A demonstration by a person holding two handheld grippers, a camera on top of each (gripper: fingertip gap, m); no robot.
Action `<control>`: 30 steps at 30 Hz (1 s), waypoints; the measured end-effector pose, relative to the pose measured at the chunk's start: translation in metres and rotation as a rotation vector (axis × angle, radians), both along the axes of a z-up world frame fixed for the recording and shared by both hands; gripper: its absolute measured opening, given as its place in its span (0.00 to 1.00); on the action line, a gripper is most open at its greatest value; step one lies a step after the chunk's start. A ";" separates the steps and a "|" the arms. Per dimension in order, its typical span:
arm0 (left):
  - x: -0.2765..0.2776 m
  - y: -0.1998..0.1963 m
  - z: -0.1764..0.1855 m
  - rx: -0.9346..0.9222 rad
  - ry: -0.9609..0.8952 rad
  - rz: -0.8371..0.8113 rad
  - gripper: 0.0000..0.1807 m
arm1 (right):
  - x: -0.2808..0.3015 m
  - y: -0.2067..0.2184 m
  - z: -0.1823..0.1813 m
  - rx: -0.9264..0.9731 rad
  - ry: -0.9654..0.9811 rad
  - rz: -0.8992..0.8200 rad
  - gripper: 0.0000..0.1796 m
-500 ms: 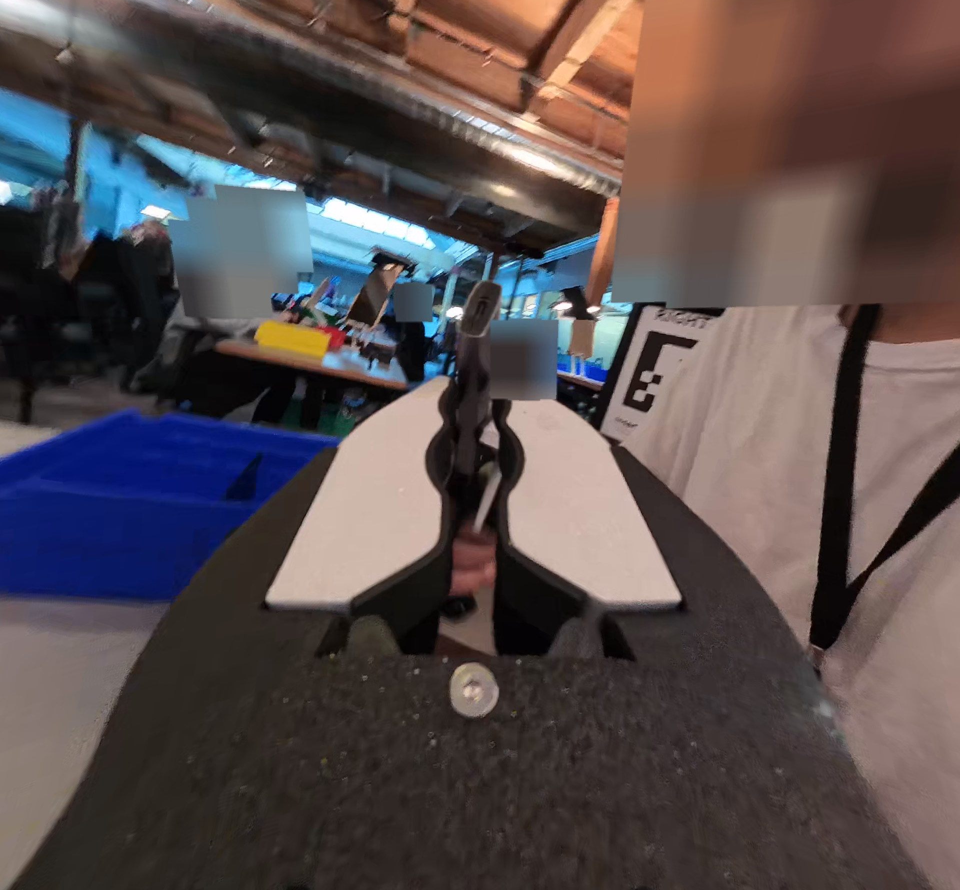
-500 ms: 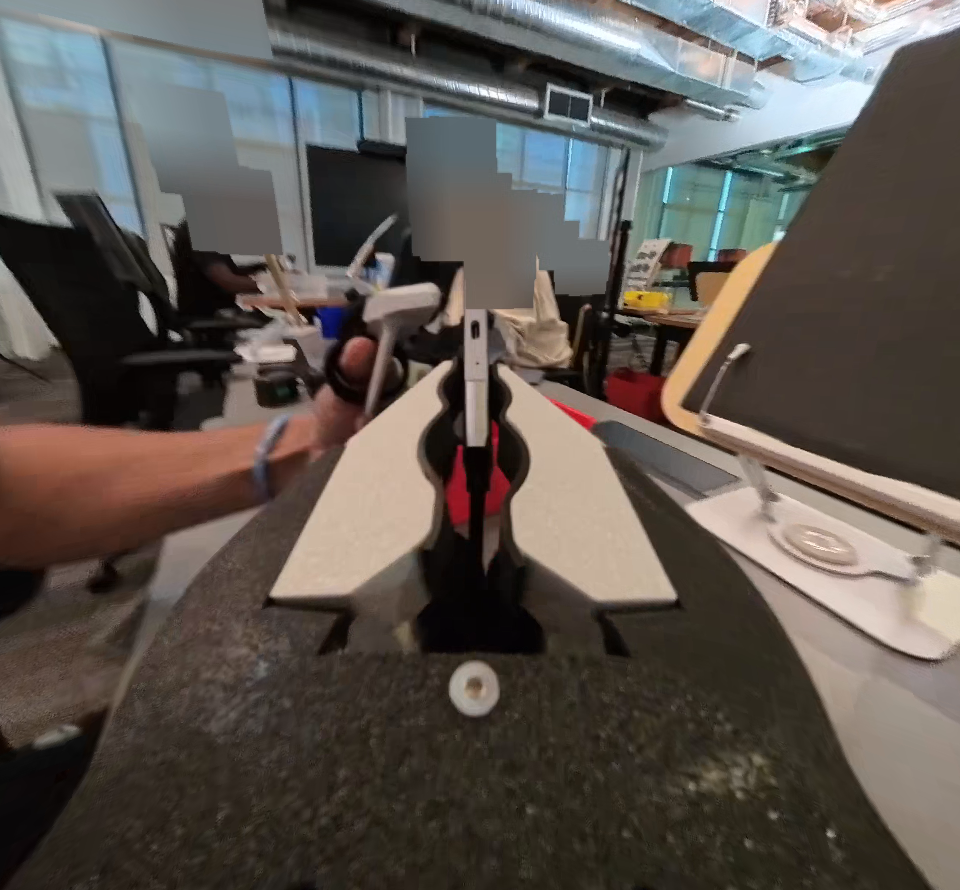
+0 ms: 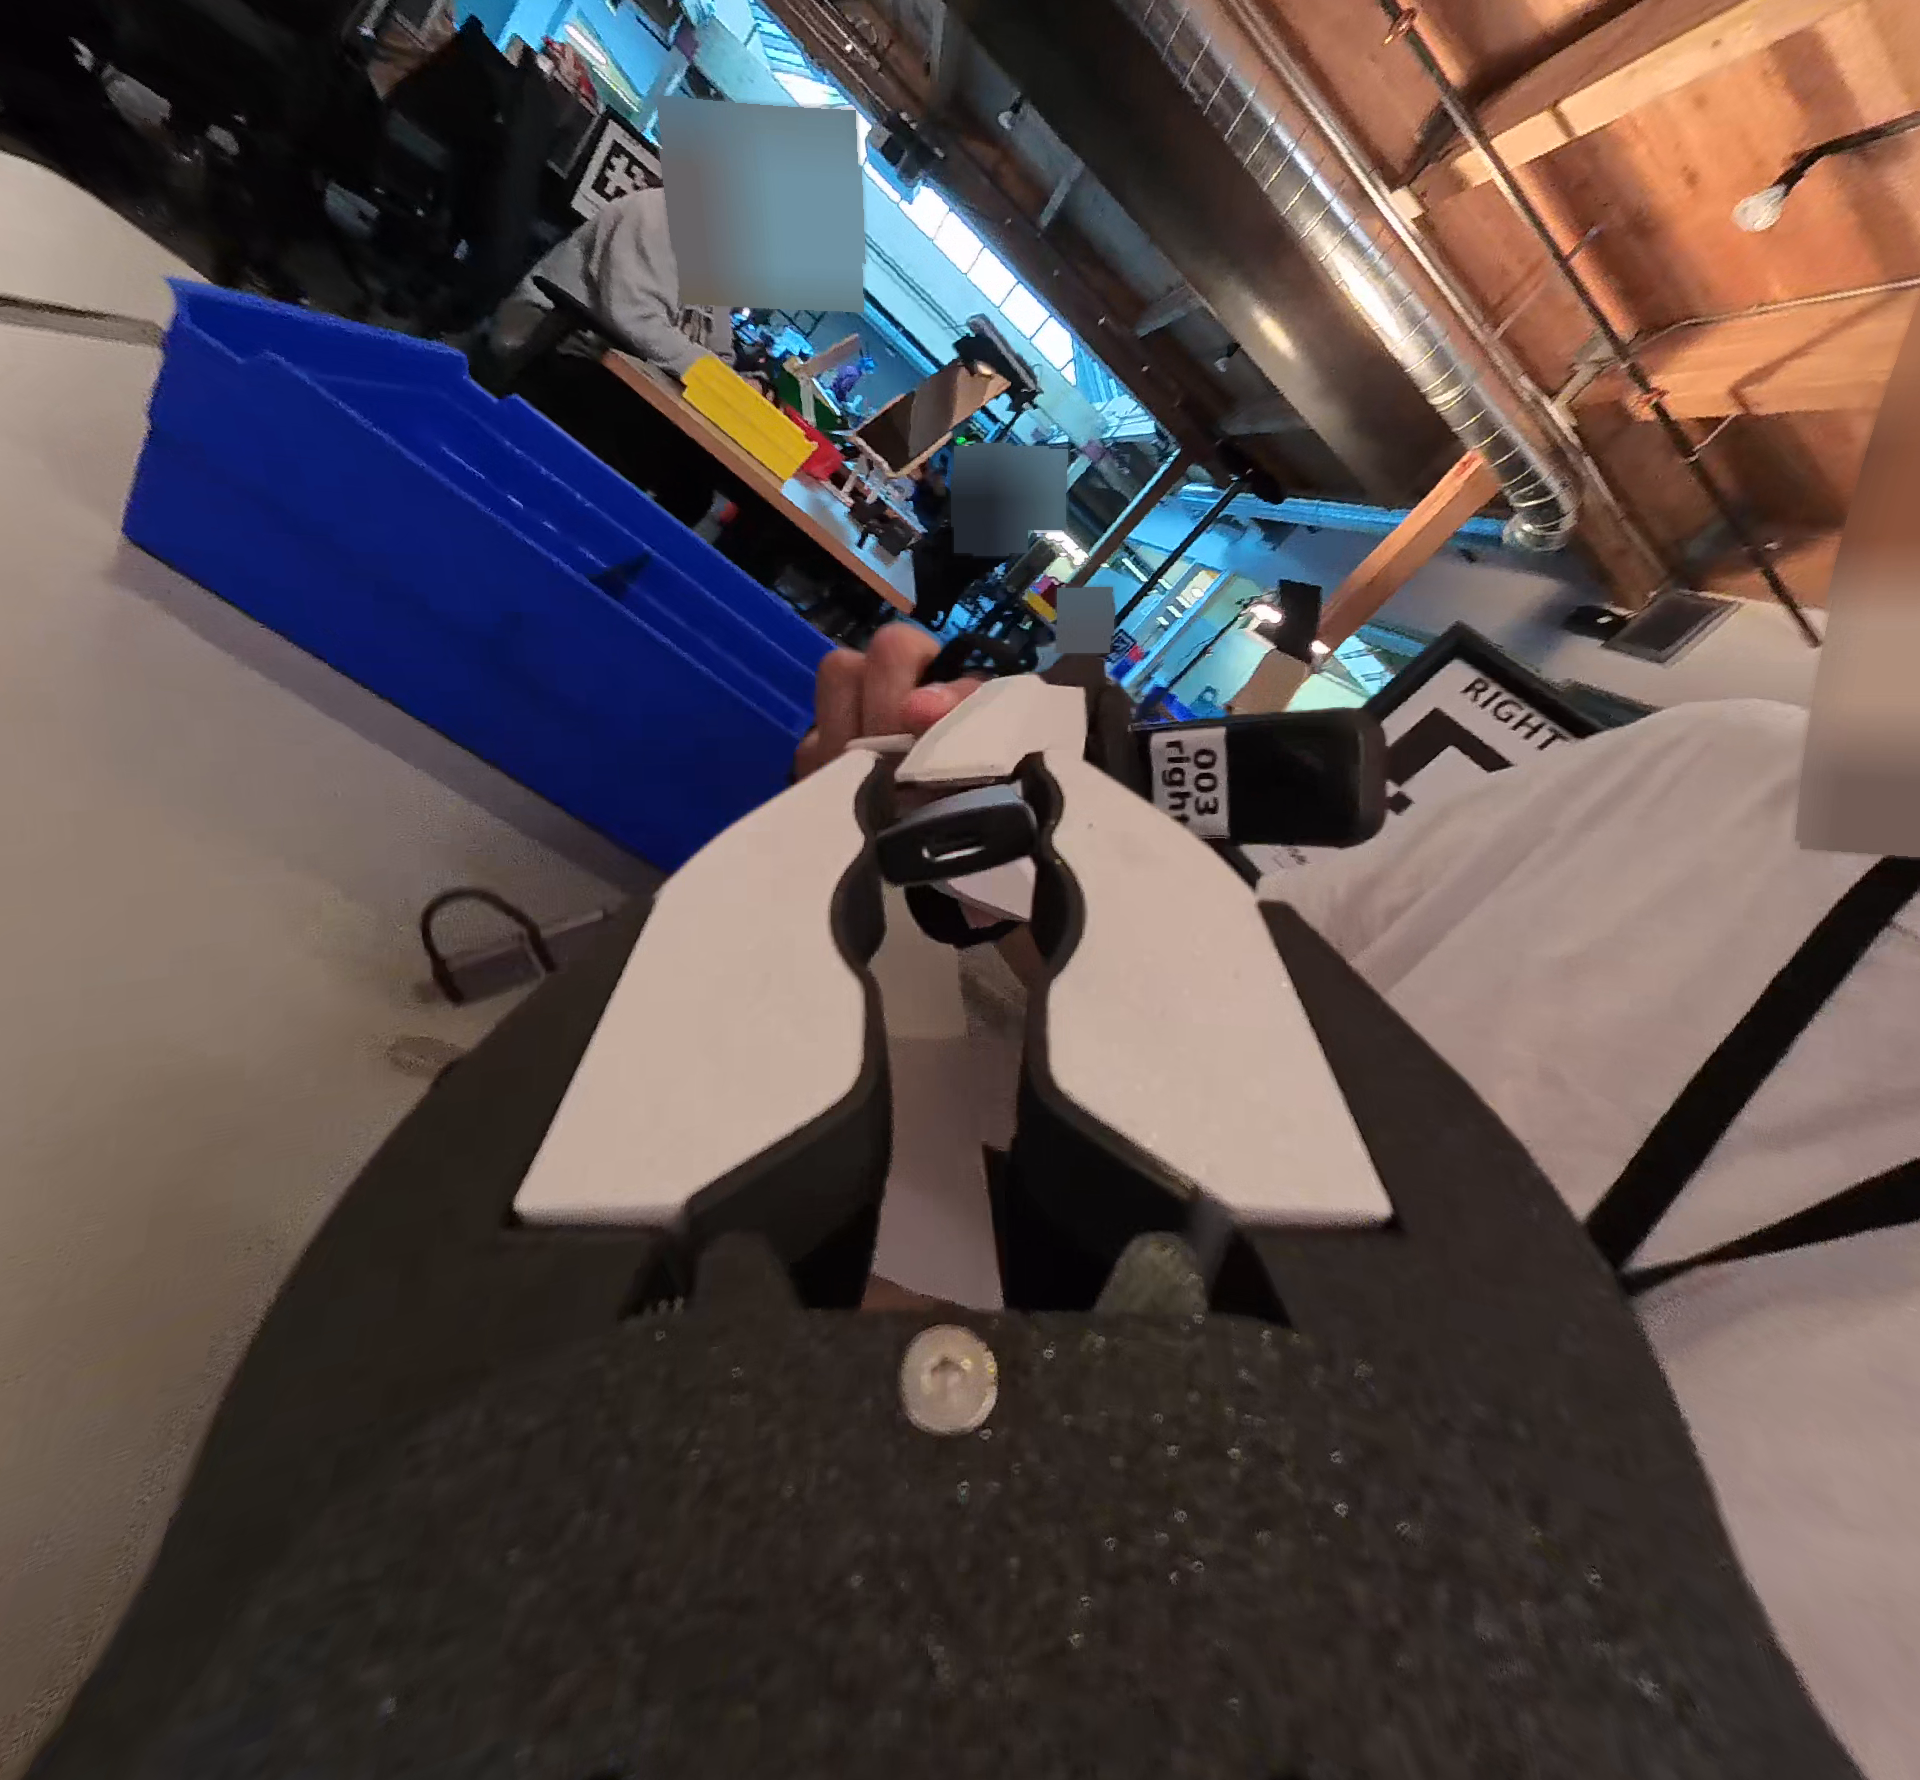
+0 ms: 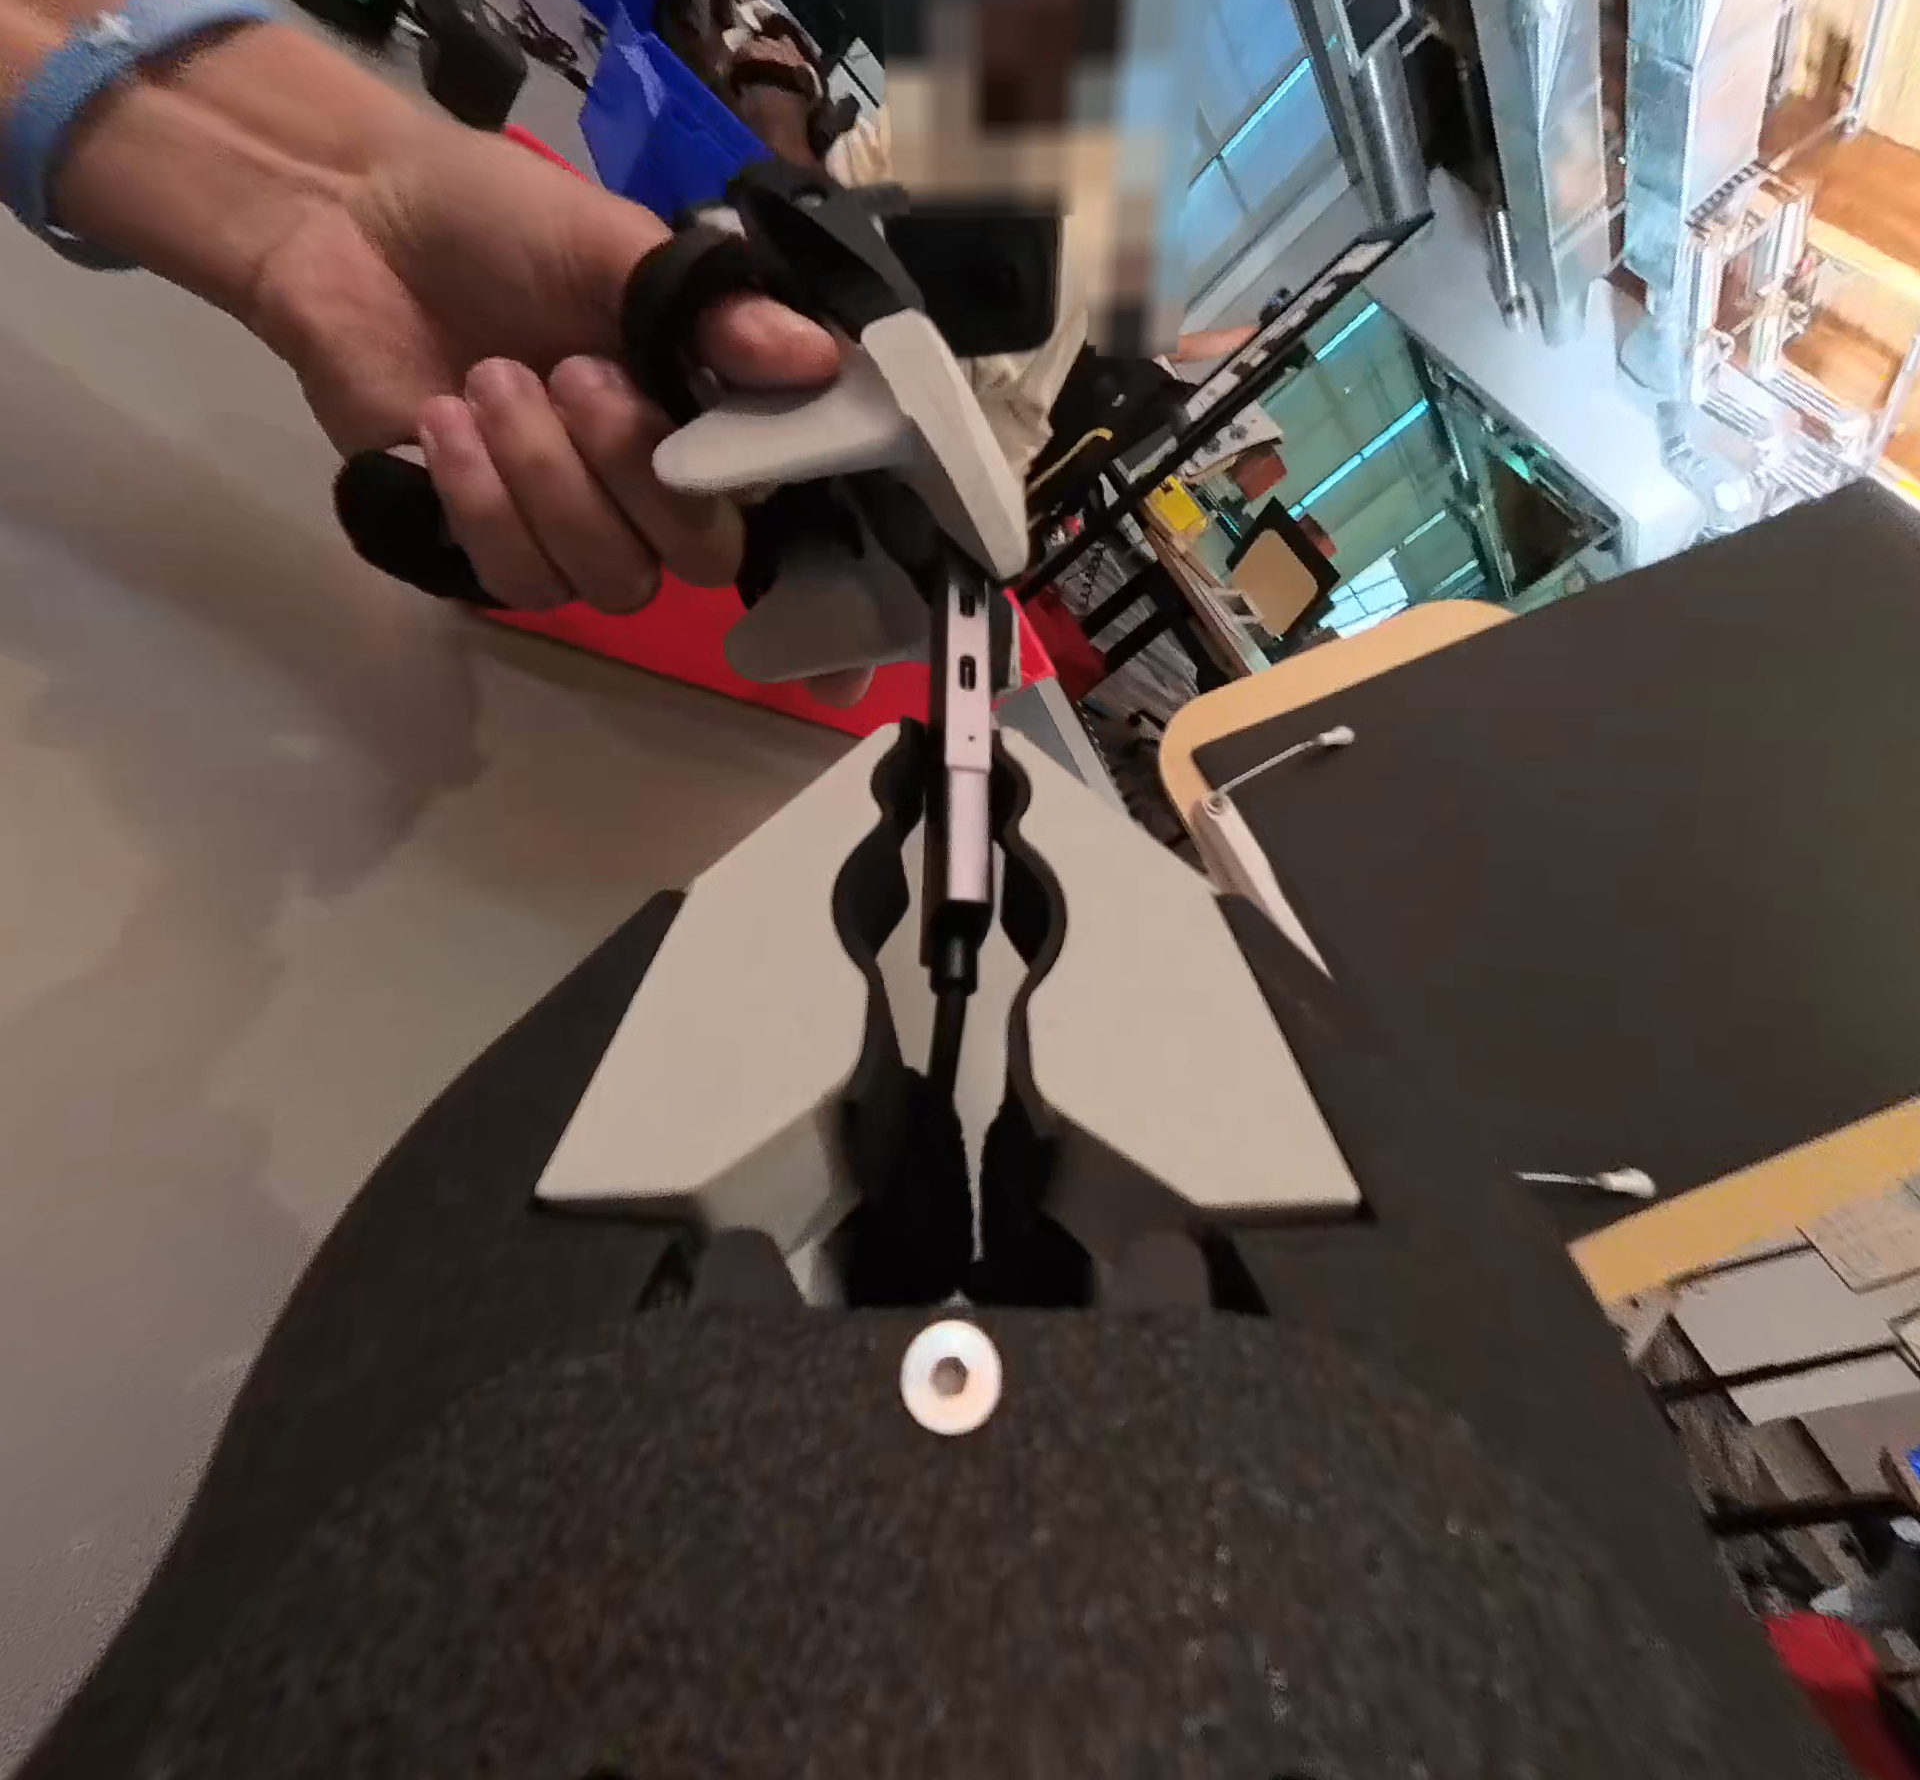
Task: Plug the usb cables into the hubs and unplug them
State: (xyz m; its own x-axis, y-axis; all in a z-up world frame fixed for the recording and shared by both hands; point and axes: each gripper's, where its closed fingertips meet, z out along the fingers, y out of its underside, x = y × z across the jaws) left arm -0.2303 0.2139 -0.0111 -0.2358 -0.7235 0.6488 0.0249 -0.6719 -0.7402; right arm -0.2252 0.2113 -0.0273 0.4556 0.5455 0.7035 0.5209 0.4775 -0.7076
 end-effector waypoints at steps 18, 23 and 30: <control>-0.014 0.026 -0.019 0.044 0.033 0.188 0.22 | -0.018 0.037 -0.005 0.097 -0.087 0.024 0.04; -0.046 -0.004 -0.035 0.329 0.276 0.432 0.23 | -0.006 0.109 -0.027 0.244 -0.261 -0.140 0.04; -0.072 -0.096 -0.064 0.476 0.402 0.478 0.18 | -0.033 0.140 -0.086 0.251 -0.300 -0.193 0.04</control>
